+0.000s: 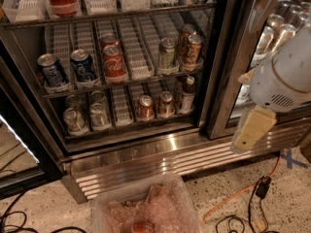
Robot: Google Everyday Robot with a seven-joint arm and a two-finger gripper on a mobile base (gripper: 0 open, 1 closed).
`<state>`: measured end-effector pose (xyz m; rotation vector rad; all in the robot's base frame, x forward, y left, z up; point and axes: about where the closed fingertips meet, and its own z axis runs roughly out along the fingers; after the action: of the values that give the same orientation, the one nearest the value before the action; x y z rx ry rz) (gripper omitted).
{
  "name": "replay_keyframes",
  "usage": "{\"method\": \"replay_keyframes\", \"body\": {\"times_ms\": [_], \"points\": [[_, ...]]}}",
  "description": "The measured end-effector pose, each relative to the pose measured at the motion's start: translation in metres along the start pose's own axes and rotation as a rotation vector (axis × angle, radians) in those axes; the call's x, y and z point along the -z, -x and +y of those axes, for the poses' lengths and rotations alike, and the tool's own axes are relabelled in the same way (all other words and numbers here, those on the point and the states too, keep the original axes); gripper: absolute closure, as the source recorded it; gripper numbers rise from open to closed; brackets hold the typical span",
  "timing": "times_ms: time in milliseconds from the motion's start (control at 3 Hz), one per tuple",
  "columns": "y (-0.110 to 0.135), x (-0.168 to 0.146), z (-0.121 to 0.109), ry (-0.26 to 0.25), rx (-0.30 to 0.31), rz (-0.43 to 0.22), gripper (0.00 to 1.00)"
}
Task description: Pick coke can from bottom shelf of fridge
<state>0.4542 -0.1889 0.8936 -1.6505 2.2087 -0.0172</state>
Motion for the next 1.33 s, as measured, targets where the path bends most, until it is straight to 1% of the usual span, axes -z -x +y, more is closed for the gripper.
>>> {"method": "replay_keyframes", "body": {"times_ms": [333, 667, 1000, 1333], "points": [[0.004, -0.042, 0.002, -0.017, -0.025, -0.045, 0.00], [0.003, -0.082, 0.017, 0.027, -0.026, -0.040, 0.00], [0.003, -0.082, 0.017, 0.027, -0.026, -0.040, 0.00], [0.008, -0.104, 0.022, 0.038, -0.020, -0.016, 0.00]]}}
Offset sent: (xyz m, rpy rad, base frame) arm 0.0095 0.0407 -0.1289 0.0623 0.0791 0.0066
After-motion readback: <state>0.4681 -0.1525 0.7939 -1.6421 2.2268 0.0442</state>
